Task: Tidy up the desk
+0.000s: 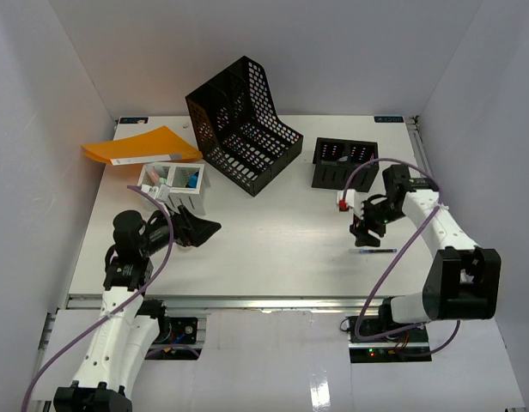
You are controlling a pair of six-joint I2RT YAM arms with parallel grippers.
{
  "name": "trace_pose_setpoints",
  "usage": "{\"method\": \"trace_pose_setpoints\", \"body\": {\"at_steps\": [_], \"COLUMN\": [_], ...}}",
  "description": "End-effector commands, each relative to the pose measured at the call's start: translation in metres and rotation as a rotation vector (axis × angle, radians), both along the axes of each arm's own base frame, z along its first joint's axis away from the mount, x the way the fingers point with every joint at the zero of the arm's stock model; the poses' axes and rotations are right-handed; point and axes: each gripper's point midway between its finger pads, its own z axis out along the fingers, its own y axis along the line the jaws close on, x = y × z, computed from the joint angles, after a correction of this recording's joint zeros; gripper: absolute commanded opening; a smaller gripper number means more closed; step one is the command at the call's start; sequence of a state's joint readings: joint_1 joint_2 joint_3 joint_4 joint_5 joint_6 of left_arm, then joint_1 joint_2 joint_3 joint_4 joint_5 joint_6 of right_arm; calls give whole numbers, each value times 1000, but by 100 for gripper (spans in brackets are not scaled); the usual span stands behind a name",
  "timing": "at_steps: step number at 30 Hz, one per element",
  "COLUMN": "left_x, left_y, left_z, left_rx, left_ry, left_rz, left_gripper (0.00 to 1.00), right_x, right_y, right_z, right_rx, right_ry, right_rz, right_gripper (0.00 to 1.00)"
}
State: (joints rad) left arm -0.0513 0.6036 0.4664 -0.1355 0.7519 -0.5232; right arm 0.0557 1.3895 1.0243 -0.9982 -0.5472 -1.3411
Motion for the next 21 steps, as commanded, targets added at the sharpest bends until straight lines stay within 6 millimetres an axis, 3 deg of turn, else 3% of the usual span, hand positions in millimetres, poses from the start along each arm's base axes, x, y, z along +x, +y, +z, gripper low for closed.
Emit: {"method": "trace_pose_setpoints", "body": {"at_steps": [1, 5, 14, 21], "left_x": [-3, -2, -1, -1], "left_y": [0, 0, 0, 0], "left_z": [17, 16, 14, 13], "left_rx": [3, 5, 5, 6], "left_ry": [-77, -74, -62, -57], "left_rz": [-15, -12, -9, -8], "left_gripper": [98, 98, 98, 98], "right_x": [-1, -2, 3, -3], "right_y": [-22, -33, -33, -36], "right_z": [-21, -48, -70, -87], "right_rx": [-268, -408, -477, -506], "right_ry": [-100, -107, -85, -33], "right_rz": [49, 40, 71, 93], "right_gripper": [69, 68, 62, 52]}}
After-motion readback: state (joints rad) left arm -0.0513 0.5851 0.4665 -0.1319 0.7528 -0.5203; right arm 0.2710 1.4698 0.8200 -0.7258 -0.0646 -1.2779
